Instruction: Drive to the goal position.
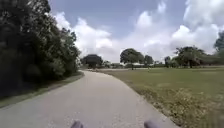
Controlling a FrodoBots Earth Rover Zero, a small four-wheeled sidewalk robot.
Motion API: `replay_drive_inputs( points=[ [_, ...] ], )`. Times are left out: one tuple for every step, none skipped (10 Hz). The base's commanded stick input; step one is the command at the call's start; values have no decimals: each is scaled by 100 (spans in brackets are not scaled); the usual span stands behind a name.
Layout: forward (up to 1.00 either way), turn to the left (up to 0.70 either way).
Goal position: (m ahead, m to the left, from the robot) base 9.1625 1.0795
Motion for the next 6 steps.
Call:
replay_drive_inputs(
  points=[
    [85, 0],
    [85, 0],
    [85, 0],
    [85, 0],
    [85, 0],
    [85, 0]
  ],
)
